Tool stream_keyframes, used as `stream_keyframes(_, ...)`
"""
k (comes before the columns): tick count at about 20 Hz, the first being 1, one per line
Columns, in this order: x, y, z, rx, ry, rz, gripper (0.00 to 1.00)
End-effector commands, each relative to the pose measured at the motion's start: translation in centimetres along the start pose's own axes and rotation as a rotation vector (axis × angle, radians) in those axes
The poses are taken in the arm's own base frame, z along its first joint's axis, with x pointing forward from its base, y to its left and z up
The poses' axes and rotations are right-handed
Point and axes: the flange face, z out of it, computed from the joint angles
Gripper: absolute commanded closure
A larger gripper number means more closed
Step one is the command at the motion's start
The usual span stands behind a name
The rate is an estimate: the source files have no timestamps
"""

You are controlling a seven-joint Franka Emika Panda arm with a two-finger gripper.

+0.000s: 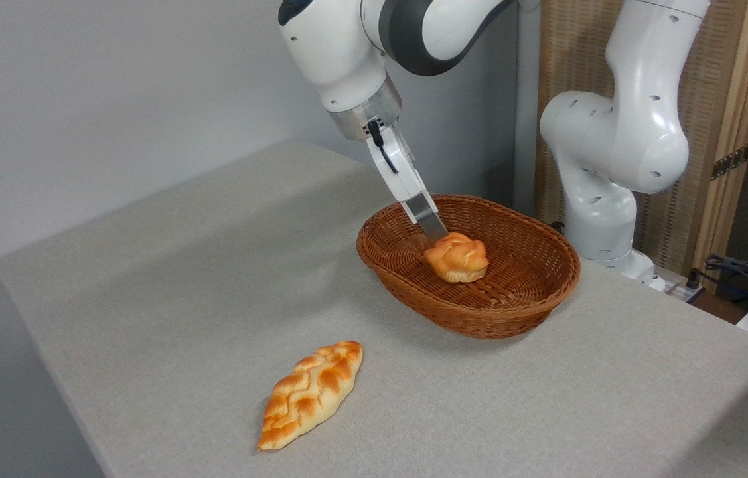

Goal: Put bread into the basket

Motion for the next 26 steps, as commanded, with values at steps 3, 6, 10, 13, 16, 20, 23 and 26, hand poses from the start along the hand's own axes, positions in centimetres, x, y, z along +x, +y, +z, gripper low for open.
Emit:
stream_keyframes(3,-0.6,-2.2,-6.7,0.094,0.081,-0.093,0.00)
stream_keyframes(6,-3.7,-4.2,-13.8,0.186,0.190,-0.185,0.00)
stream_keyframes(10,-6.6,-8.2,-20.9,0.286,0.269,-0.279,0.00)
stream_keyframes(13,-7.5,-10.5,-23.1,0.281,0.346,-0.418,0.00)
stream_keyframes(16,-5.8,-11.7,-23.5,0.258,0.358,-0.449,0.00)
stream_keyframes(20,-5.0,-12.1,-23.4,0.285,0.307,-0.472,0.00)
stream_keyframes(23,-5.2,-12.2,-23.3,0.284,0.305,-0.476,0.00)
stream_keyframes(26,-5.4,-12.4,-23.3,0.289,0.307,-0.477,0.00)
